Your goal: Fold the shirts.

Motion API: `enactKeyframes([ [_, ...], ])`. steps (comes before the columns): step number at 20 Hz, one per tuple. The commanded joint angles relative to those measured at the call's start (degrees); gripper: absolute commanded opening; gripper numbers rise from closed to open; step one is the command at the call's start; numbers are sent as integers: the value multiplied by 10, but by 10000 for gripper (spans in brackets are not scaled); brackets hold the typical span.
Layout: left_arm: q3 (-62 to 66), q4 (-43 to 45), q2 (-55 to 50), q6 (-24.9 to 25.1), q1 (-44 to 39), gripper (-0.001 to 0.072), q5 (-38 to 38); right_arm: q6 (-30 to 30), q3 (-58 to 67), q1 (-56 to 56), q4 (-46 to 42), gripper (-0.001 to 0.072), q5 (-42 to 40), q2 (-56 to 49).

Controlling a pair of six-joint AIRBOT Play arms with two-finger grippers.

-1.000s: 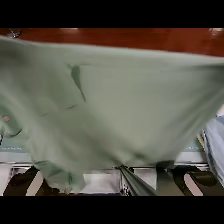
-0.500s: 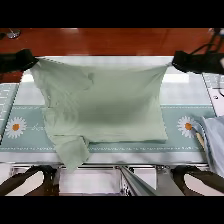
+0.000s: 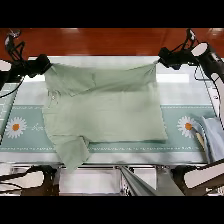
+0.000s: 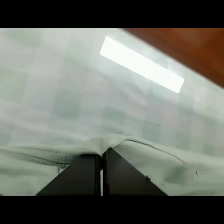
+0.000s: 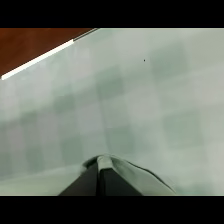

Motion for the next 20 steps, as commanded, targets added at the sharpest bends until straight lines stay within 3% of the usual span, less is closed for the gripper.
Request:
enactKeyframes([
  [1,13,-7,-7,23,-1,19,-59,-46,26,-12,23,27,85,-21],
  [4,57,32,15,38,30,19,-184,-69,26,-28,5,27,154,5],
  [6,64,96,16,37,39,19,-286,-105,25,-27,0,27,232,7],
  [8,36,169,14,37,37,19,-340,-113,8,-16,-42,27,273,6],
  [11,-28,181,14,37,24,19,-335,-103,-24,0,-97,27,269,6],
  [14,-60,181,14,35,9,19,-322,-88,-54,7,-101,27,261,6],
  [20,-49,182,15,35,26,19,-369,-80,-64,7,-100,28,294,6],
])
